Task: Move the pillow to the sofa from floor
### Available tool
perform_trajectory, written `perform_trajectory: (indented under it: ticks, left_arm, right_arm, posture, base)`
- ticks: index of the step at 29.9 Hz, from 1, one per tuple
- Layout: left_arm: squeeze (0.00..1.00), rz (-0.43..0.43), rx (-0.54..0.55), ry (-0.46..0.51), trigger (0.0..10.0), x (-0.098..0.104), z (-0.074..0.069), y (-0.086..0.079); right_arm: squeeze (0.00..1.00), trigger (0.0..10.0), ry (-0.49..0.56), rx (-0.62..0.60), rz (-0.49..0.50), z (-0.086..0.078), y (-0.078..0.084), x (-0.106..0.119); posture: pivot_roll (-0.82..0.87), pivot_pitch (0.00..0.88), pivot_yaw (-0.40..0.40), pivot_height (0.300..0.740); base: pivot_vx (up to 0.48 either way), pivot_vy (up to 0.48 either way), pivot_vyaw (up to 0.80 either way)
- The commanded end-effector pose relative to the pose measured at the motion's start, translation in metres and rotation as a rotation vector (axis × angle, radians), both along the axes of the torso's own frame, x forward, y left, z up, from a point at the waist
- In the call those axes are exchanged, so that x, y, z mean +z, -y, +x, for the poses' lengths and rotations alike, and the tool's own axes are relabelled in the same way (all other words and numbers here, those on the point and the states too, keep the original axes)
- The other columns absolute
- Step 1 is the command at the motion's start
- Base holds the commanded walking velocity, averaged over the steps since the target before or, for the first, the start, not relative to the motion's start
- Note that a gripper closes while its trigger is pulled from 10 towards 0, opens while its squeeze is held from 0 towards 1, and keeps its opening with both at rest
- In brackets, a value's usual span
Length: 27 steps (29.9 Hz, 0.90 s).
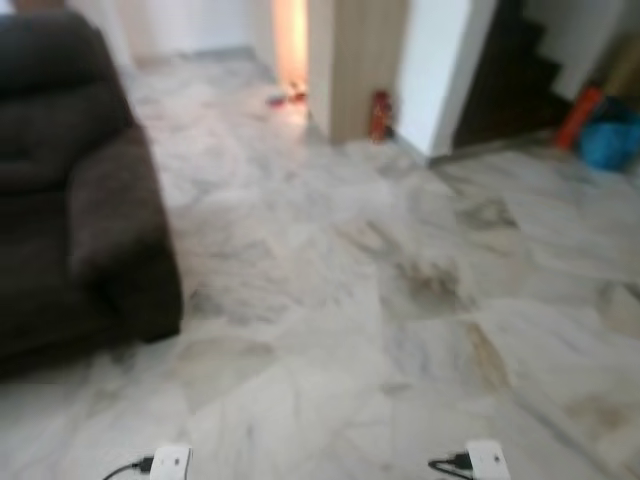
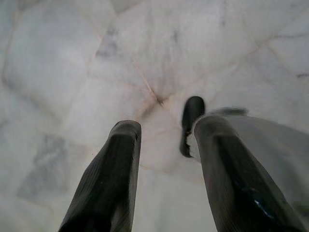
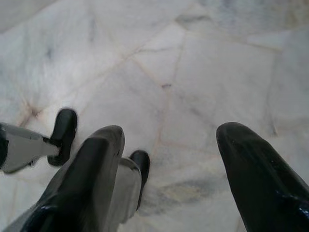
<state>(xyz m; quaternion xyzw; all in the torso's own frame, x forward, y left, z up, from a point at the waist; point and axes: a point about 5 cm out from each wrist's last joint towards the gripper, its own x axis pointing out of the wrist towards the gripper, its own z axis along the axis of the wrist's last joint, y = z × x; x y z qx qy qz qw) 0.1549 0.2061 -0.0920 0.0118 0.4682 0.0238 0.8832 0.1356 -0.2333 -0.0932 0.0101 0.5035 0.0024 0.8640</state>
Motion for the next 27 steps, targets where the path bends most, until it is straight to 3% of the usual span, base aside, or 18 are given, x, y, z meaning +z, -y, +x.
perform_trajectory:
  ticks: [1,14,27]
  left_arm:
    - [0.00,0.018,-0.013,-0.023,10.0,-0.0011,-0.0048,-0.0056]
    - [0.00,0.009,-0.006,-0.030,10.0,-0.0024,-0.0076,-0.0046]
    - [0.00,0.007,0.006,-0.047,10.0,-0.0031,-0.0100,-0.0070]
  right_arm:
    - [0.00,10.0,0.009,0.023,0.007,0.0047,-0.0037,0.0009]
    - [0.00,10.0,0.006,0.008,0.022,0.0007,-0.0025,0.0000]
    - [0.00,10.0,0.029,-0.128,0.047,-0.0027,-0.0016,-0.0012]
  posture:
    - [0.05,0.000,-0.034,0.740]
    - [0.06,0.000,-0.042,0.740]
    - [0.05,0.000,-0.030,0.740]
  base:
    - [0.000,0.000,0.80]
    - [0.000,0.000,0.77]
    - [0.000,0.000,0.00]
